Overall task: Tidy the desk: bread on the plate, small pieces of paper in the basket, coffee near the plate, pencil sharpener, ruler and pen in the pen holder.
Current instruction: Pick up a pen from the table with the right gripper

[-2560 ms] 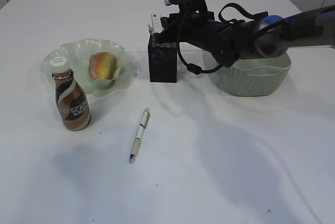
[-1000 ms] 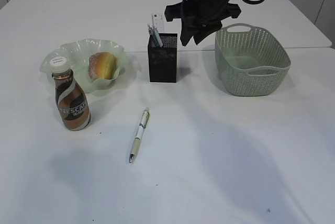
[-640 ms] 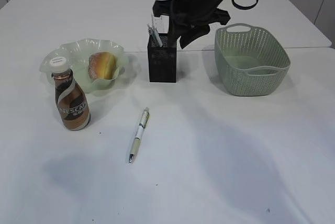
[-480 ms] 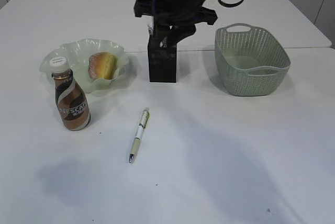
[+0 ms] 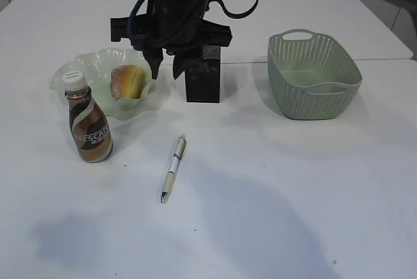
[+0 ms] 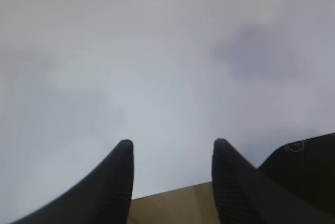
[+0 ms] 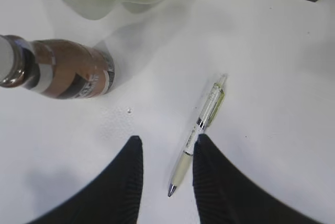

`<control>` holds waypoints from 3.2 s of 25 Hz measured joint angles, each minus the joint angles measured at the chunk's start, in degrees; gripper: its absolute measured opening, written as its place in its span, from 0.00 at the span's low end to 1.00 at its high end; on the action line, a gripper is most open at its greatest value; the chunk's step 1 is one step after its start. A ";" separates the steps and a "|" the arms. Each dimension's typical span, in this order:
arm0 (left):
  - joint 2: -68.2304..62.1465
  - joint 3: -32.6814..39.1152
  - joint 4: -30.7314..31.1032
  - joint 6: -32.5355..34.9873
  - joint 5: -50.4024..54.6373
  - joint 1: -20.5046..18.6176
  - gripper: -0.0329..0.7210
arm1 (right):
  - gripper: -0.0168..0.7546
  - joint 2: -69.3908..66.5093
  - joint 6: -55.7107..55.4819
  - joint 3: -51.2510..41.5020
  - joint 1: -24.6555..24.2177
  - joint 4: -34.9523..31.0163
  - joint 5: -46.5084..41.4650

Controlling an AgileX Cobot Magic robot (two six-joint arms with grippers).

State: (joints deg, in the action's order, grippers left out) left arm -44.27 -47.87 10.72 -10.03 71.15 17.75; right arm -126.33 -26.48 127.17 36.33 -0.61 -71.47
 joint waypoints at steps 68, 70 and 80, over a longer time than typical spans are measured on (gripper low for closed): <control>0.00 0.00 0.23 0.00 0.22 0.00 0.50 | 0.61 -18.81 -16.19 0.00 1.40 -0.47 0.89; 0.00 0.00 0.23 0.00 0.22 0.00 0.50 | 0.61 -18.81 -16.19 0.00 1.40 -0.37 0.89; 0.00 0.00 0.23 0.00 0.22 0.00 0.50 | 0.61 -18.95 -16.19 0.00 1.44 1.61 0.89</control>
State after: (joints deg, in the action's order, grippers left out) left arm -44.27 -47.87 10.95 -10.03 71.37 17.75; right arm -145.28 -42.68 127.17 37.77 1.01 -70.58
